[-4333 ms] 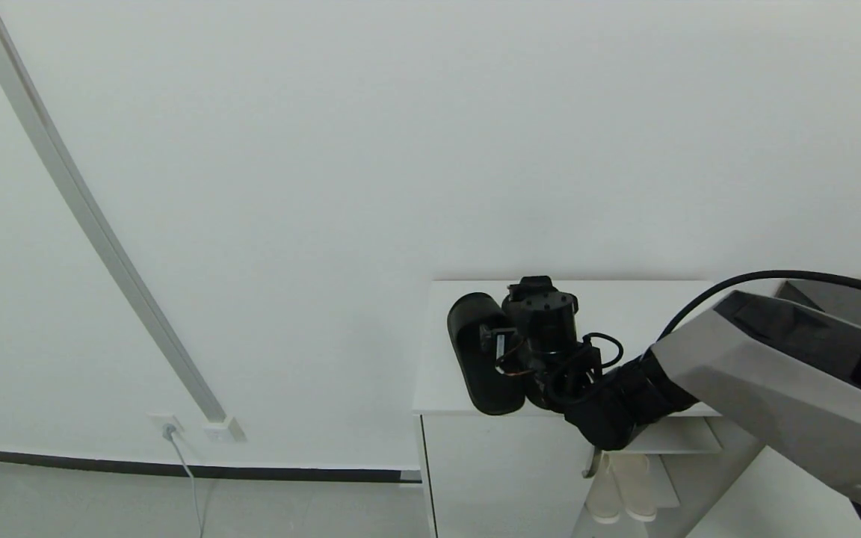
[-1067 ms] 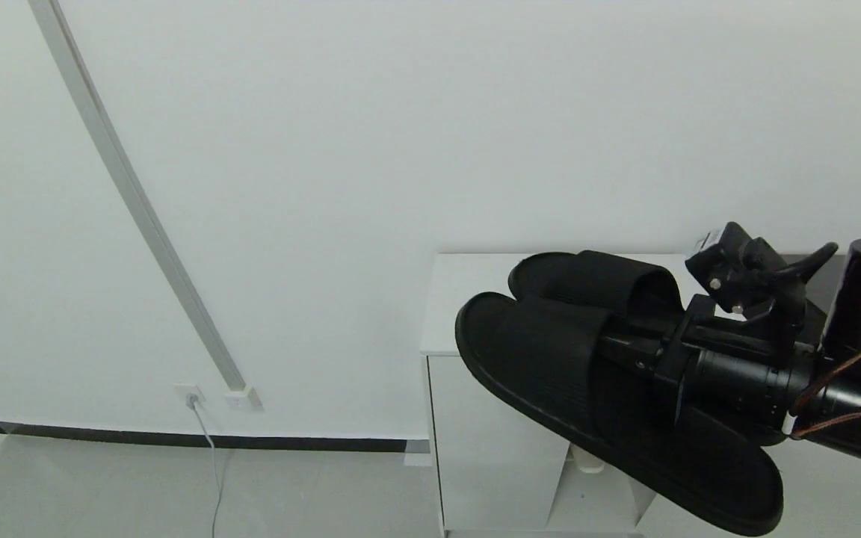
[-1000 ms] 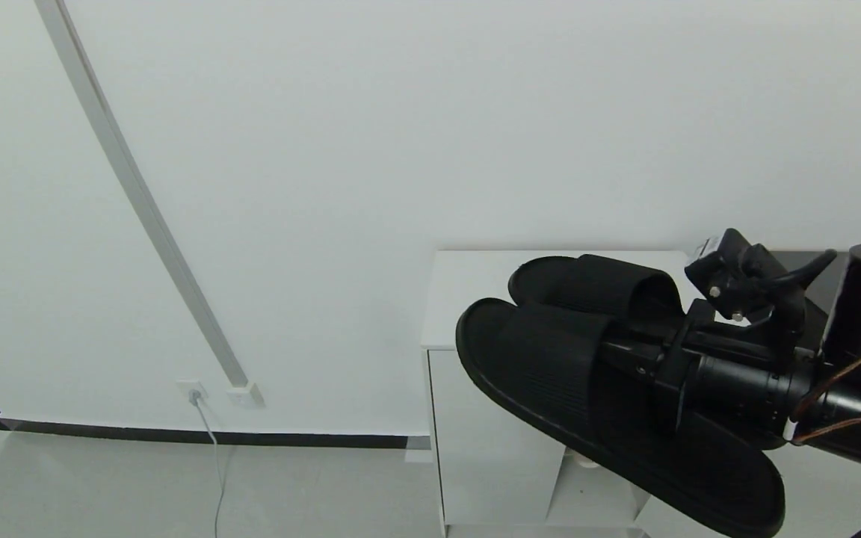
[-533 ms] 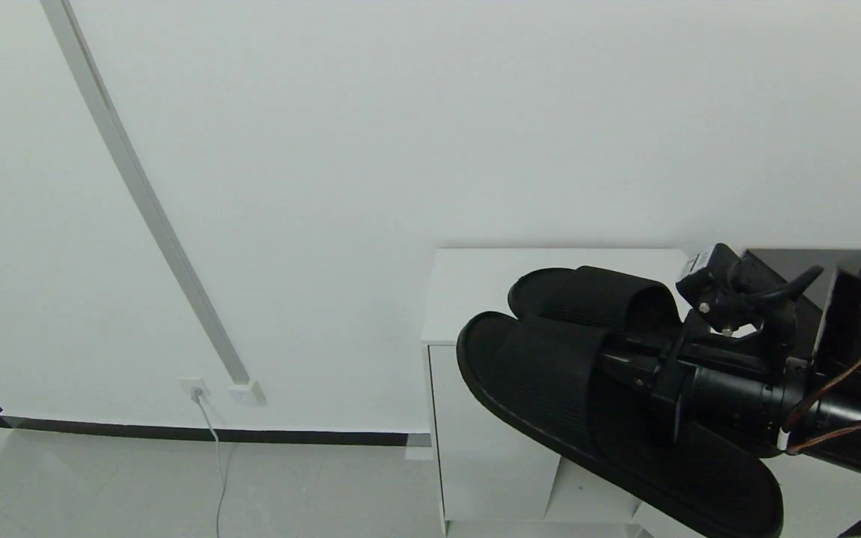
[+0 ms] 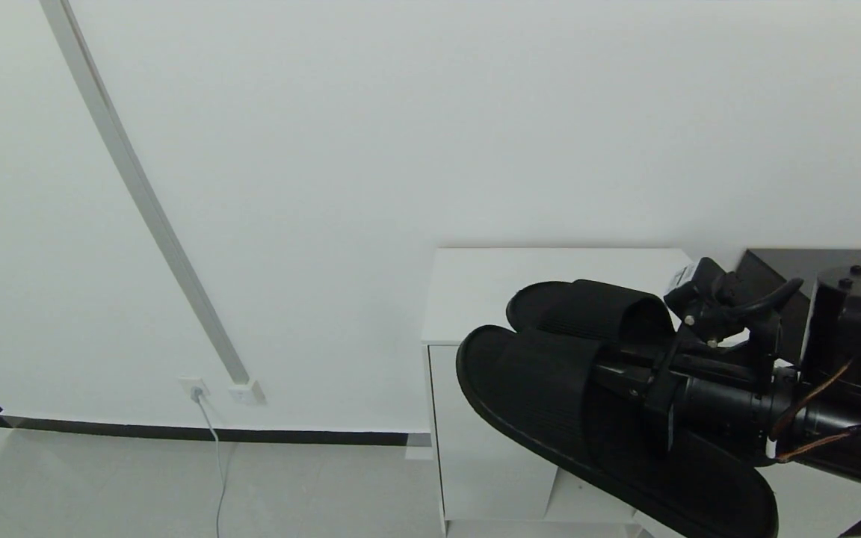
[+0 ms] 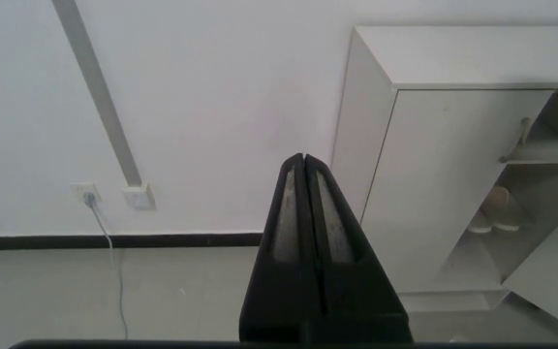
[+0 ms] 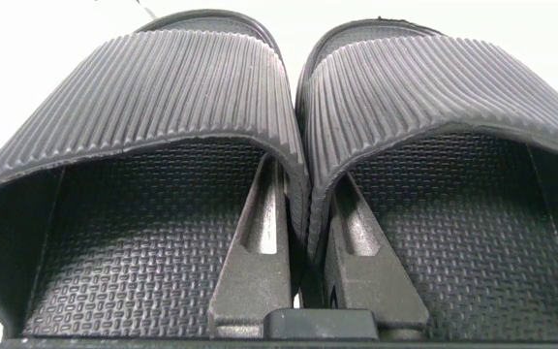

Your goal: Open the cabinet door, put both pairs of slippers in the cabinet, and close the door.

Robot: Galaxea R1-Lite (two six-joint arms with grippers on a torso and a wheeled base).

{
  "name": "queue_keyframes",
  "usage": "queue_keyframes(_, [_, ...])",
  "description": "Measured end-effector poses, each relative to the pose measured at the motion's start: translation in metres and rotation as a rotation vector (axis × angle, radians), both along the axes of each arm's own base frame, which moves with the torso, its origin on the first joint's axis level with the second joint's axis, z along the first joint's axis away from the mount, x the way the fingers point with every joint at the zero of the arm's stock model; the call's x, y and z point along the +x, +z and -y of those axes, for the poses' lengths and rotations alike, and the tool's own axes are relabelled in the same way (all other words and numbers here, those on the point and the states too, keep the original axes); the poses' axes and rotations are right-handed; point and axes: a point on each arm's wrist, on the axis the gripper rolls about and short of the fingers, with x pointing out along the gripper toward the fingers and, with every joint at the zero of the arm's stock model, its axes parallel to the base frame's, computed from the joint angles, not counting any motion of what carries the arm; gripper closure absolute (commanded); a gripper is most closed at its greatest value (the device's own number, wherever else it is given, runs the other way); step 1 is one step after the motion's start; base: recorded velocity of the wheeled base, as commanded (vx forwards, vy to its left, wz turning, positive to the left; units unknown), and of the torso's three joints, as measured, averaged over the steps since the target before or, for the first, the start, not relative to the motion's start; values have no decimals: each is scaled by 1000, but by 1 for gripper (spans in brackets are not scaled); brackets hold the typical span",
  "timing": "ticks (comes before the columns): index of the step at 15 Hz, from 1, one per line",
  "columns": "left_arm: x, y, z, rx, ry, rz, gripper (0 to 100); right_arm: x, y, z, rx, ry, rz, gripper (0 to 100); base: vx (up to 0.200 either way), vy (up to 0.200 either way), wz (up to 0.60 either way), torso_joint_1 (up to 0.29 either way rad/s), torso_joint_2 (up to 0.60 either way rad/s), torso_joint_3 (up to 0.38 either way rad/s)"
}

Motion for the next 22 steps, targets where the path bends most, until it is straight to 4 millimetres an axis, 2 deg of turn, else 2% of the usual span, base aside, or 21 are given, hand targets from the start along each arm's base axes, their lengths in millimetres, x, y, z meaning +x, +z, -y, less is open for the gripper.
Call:
queue_keyframes(21, [0, 0, 0, 0, -1, 0, 100, 7, -11, -3, -13, -12, -46, 100, 0, -200, 0, 3, 3, 3])
queue_keyframes(22, [0, 0, 0, 0, -1, 0, 100, 7, -11, -3, -15, -11, -49, 100, 0, 0, 0, 0, 0, 0])
